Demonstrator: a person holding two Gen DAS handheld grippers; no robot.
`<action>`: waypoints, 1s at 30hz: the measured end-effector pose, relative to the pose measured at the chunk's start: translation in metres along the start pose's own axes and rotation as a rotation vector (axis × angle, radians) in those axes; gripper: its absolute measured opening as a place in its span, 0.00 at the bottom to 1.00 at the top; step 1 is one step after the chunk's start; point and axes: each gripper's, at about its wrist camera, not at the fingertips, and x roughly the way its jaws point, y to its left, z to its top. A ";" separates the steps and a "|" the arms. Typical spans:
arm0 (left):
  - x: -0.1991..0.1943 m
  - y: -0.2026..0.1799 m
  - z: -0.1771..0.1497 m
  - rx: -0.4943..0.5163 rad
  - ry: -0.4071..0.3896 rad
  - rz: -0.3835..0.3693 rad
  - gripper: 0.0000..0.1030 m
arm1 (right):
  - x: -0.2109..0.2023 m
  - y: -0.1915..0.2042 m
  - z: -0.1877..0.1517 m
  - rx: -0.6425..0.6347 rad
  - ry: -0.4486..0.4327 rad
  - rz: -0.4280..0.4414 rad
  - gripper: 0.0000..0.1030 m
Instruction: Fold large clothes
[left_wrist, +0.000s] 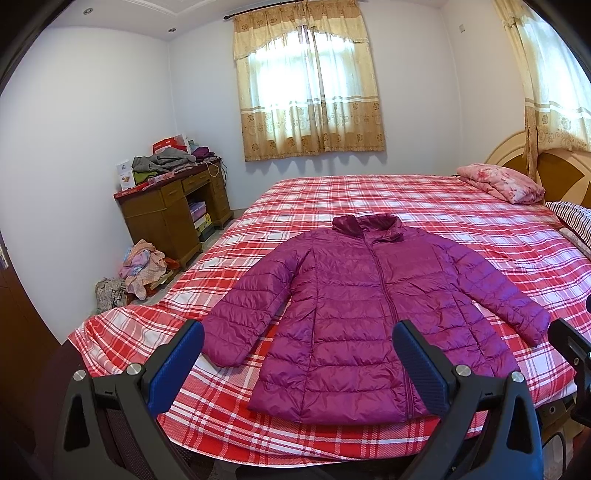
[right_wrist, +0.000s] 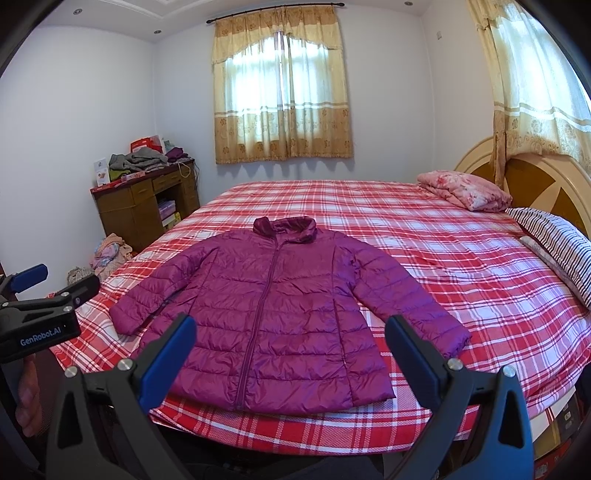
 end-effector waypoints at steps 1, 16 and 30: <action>0.000 0.000 0.000 -0.001 0.001 -0.001 0.99 | 0.000 0.000 0.001 0.000 -0.001 0.000 1.00; 0.012 -0.001 -0.006 0.007 0.021 -0.021 0.99 | 0.002 0.000 0.001 -0.003 -0.002 0.015 1.00; 0.157 -0.016 -0.023 0.026 0.181 -0.033 0.99 | 0.117 -0.186 -0.056 0.436 0.231 -0.225 0.85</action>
